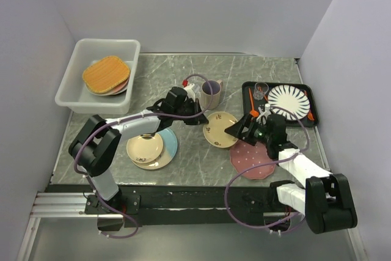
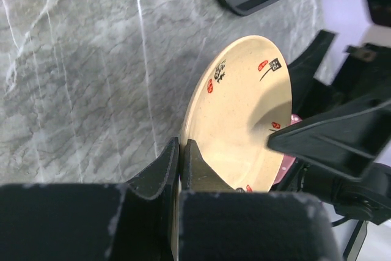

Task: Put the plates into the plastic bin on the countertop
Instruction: Pick up the plate from the center of the board, then place the plate in the plastic bin.

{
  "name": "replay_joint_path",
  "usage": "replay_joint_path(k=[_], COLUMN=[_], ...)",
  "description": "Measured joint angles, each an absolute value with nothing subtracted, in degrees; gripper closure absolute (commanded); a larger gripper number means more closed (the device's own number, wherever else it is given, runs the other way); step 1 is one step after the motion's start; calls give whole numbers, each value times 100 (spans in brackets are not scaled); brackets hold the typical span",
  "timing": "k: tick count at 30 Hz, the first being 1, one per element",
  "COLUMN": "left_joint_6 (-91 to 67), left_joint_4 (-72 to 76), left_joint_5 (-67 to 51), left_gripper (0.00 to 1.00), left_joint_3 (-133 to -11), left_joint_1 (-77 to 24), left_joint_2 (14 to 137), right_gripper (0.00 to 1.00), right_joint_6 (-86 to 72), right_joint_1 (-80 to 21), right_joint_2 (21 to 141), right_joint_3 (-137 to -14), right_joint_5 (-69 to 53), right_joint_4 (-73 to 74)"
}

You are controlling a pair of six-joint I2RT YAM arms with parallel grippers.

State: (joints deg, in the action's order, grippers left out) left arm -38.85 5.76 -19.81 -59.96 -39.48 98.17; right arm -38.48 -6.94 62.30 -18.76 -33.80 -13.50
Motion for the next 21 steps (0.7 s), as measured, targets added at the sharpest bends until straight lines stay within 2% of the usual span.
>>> replay_joint_path(k=[21], left_joint_6=[-3859], left_joint_4=[486], left_joint_5=[-2010], left_gripper=[99], left_joint_3=[-5684], left_joint_1=[-3221], left_joint_2=[9463], right_gripper=[0], right_joint_6=[-4108], right_joint_1=[-1144], right_joint_2=[6462], right_joint_3=[-2071], right_joint_5=[-3334], right_joint_4=[-1798])
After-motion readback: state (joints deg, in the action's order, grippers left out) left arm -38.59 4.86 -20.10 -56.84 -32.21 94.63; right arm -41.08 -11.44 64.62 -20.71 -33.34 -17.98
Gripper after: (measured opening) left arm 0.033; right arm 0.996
